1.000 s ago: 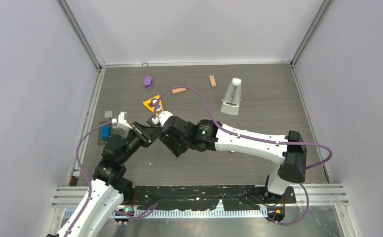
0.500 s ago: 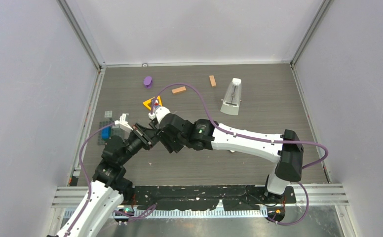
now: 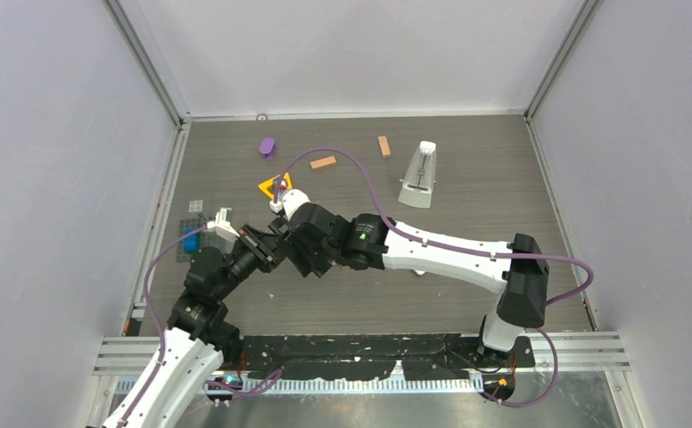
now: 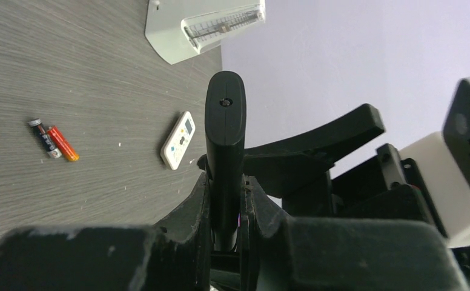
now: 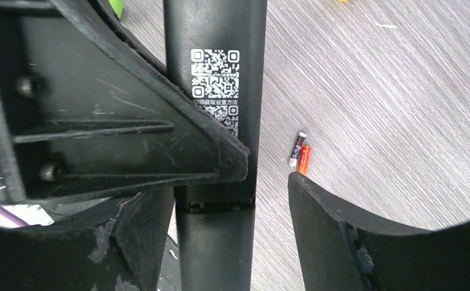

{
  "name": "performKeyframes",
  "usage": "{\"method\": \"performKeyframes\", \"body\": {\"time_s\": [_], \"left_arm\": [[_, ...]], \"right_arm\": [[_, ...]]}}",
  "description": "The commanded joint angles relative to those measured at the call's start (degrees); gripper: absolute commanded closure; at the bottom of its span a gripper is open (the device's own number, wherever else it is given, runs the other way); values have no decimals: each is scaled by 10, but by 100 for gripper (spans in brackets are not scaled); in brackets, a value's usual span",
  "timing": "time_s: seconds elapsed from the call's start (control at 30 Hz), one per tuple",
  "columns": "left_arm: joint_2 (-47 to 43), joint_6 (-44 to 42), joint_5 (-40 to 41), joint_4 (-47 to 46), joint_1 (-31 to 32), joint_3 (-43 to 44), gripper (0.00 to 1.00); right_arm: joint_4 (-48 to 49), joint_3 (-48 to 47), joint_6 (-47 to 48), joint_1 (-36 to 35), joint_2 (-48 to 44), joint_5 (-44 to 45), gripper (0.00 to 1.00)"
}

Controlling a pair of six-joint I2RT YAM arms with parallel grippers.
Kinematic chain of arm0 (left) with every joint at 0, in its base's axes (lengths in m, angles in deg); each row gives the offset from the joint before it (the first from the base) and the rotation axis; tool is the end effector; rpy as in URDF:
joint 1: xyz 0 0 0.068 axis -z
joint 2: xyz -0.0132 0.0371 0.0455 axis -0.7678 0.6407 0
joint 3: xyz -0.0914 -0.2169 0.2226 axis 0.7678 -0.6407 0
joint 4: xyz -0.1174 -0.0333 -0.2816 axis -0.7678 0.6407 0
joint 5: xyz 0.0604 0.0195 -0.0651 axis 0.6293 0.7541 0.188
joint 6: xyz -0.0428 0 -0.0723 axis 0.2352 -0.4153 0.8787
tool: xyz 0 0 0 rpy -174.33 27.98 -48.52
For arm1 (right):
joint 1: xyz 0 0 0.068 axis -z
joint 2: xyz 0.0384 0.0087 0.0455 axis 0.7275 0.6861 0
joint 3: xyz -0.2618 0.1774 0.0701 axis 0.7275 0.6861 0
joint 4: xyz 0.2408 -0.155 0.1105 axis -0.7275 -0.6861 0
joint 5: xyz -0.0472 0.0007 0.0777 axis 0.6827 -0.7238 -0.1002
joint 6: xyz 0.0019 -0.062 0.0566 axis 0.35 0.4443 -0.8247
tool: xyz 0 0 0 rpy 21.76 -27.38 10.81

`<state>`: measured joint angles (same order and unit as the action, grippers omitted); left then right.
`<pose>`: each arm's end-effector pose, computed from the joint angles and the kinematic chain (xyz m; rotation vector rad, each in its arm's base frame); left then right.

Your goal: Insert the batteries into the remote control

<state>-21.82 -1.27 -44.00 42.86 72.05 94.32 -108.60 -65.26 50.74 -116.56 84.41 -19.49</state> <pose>0.1486 -0.0835 0.2552 -0.6313 1.8130 -1.4861 0.1768 0.4293 0.3408 -0.9854 2.1256 0.4489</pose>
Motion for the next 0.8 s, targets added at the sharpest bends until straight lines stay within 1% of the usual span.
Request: {"method": "performKeyframes", "body": {"time_s": [0.0, 0.1, 0.2, 0.3, 0.43, 0.47, 0.5, 0.53, 0.57, 0.6, 0.67, 0.77], "left_arm": [[9, -4, 8, 5, 0, 19, 100], [17, 3, 12, -4, 0, 18, 100], [19, -2, 14, -4, 0, 26, 100], [18, -2, 17, -4, 0, 33, 100], [11, 28, 18, -28, 0, 32, 100], [9, 38, 18, -31, 0, 32, 100], [7, 49, 18, -36, 0, 30, 100], [6, 60, 19, -41, 0, 28, 100], [3, 73, 19, -45, 0, 25, 100], [1, 86, 20, -52, 0, 22, 100], [-4, 113, 23, -69, 0, 18, 100], [-8, 133, 25, -73, 0, 25, 100]], "right_arm": [[57, 3, -14, 2, -62, 11, 26], [83, 19, -23, 2, -86, 2, 23], [95, 37, -35, 2, -115, -6, 22], [111, 59, -58, 4, -144, 4, 22], [155, 117, -149, 12, -204, 23, 22], [181, 147, -165, 15, -227, 24, 22], [196, 162, -203, 16, -251, 27, 22], [233, 194, -222, 17, -262, 28, 21], [251, 212, -262, 17, -283, 29, 20], [292, 243, -279, 18, -292, 28, 18], [332, 284, -325, 17, -316, 36, 17], [350, 320, -378, 17, -340, 59, 16]]}}
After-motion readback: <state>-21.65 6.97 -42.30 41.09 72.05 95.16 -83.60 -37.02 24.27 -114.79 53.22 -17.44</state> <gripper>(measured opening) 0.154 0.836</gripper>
